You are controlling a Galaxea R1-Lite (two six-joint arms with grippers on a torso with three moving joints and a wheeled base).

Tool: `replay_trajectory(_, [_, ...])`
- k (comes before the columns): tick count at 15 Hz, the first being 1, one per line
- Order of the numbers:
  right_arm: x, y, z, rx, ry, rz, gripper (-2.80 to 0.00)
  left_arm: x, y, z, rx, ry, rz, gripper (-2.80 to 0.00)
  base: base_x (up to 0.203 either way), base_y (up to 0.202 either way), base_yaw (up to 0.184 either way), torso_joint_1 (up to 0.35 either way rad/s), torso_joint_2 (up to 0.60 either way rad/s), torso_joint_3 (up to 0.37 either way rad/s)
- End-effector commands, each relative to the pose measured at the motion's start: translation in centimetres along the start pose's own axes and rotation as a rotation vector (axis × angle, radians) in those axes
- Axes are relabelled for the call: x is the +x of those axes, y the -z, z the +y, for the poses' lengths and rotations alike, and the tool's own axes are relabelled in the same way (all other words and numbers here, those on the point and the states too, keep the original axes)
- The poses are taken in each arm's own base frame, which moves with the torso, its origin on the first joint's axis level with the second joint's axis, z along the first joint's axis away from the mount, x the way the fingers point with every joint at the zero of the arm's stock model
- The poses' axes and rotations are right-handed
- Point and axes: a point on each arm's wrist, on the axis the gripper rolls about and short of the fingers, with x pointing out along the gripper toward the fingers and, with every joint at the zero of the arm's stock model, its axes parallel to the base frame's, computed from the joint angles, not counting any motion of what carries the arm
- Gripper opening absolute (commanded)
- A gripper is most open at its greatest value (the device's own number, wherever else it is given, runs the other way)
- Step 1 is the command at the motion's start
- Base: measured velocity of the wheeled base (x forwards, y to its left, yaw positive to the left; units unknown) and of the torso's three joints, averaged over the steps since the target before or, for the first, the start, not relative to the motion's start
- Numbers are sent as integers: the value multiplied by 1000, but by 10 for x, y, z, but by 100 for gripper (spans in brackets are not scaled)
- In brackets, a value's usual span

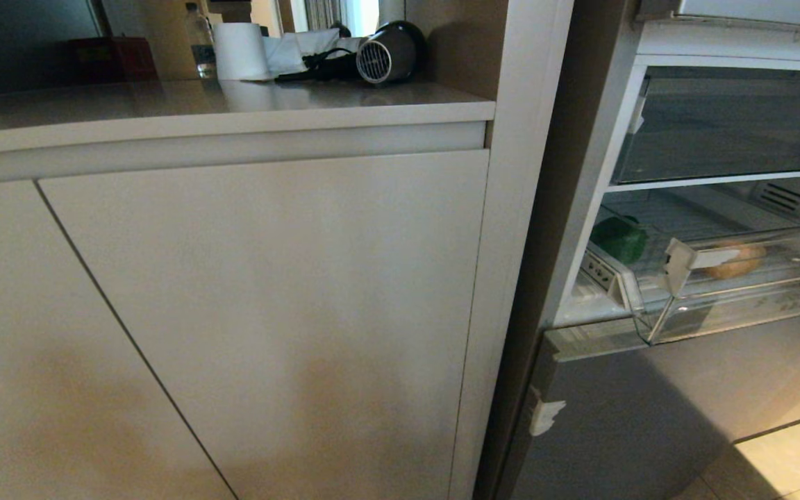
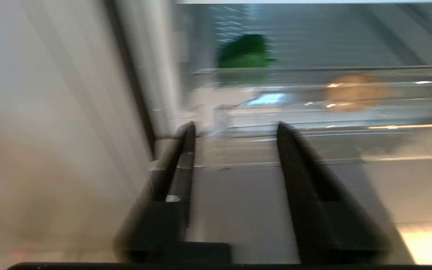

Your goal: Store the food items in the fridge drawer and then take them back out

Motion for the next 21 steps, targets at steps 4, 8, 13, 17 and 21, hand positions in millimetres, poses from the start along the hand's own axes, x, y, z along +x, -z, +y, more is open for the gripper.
replay_trajectory(4, [87, -21, -24, 23, 112, 135, -280, 1, 3, 0, 0, 0, 10, -280, 0, 0, 0, 0, 0, 0])
replay_trajectory(8, [122, -35, -35, 26, 136, 160, -280, 1, 3, 0, 0, 0, 10, -280, 0, 0, 0, 0, 0, 0])
replay_trajectory(13, [159, -36, -46, 39, 151, 277, -280, 1, 3, 0, 0, 0, 10, -280, 0, 0, 0, 0, 0, 0])
replay_trajectory(17, [185, -26, -51, 39, 156, 325, -280, 1, 3, 0, 0, 0, 10, -280, 0, 0, 0, 0, 0, 0])
replay_trajectory(21, [187, -32, -53, 47, 157, 409, -280, 1, 3, 0, 0, 0, 10, -280, 0, 0, 0, 0, 0, 0])
